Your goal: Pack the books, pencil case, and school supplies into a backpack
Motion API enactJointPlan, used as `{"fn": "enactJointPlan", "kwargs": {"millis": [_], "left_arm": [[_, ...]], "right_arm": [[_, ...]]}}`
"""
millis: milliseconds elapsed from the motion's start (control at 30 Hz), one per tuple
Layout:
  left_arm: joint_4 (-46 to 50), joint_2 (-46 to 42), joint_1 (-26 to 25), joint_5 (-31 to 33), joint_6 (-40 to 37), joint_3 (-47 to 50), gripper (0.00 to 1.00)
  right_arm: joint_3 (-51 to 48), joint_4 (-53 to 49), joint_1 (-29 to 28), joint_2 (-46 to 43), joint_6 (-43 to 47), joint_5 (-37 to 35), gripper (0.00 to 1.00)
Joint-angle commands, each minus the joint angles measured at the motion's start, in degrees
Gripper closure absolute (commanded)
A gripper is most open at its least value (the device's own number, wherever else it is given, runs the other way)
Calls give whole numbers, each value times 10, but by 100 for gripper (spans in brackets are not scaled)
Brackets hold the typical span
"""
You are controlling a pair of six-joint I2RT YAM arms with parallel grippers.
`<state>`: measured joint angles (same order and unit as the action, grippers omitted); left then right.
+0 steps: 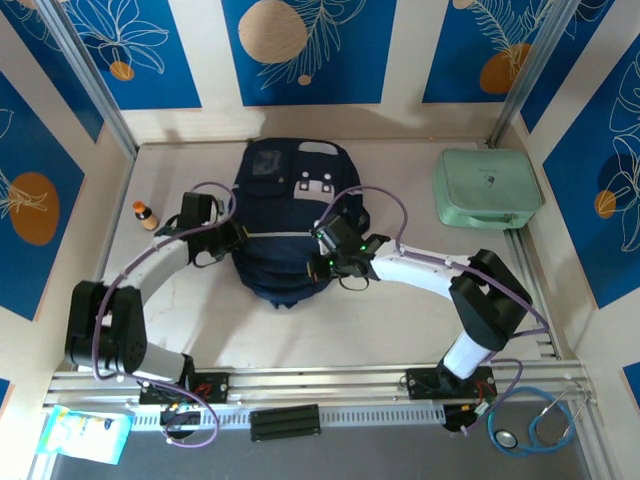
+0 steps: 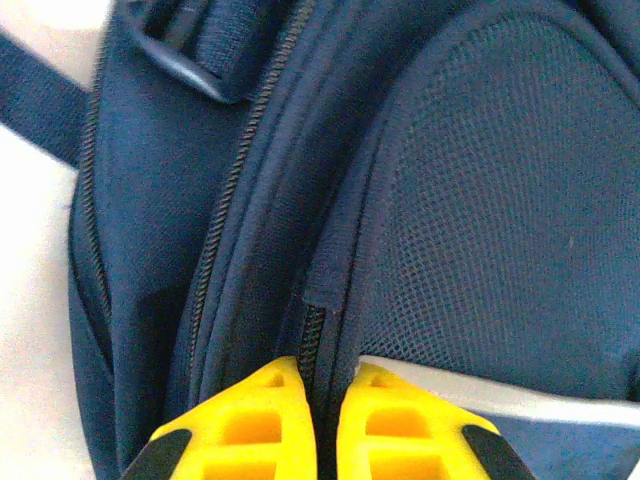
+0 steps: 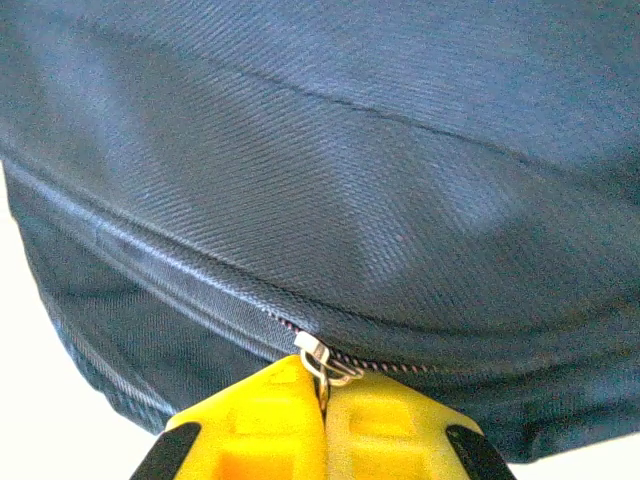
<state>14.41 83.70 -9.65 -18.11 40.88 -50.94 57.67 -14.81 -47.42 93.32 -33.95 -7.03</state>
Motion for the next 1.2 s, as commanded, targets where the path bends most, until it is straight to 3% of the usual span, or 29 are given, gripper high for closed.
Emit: {"fn": "enactJointPlan", "kwargs": {"millis": [0,133,233,433,567,700,933,1167], "left_arm": [[-8,31,4,42,-14,-61,84],[20,22,9,100,5,-62,71],[11,-15,12,96,25,-17,63],[-22,-95,12,22,80,49,49],[-88,-112,1,-28,175,95,44],[-150,-112,-11,-31,238,127,47],[-192,-91,-24,-28,263,135,57],[-218,-53,-42,-24,265,127,80]], "right_arm": [[-3,26,-20,-5,-10,75,100],[22,43,-27,12,-8,78,100],[46,49,-30,27,-2,84,100],[78,57,-31,46,8,101,100],[87,59,-30,54,9,114,100],[87,59,-30,55,3,112,100],[81,56,-29,51,3,108,100],[77,42,-29,46,5,96,100]]}}
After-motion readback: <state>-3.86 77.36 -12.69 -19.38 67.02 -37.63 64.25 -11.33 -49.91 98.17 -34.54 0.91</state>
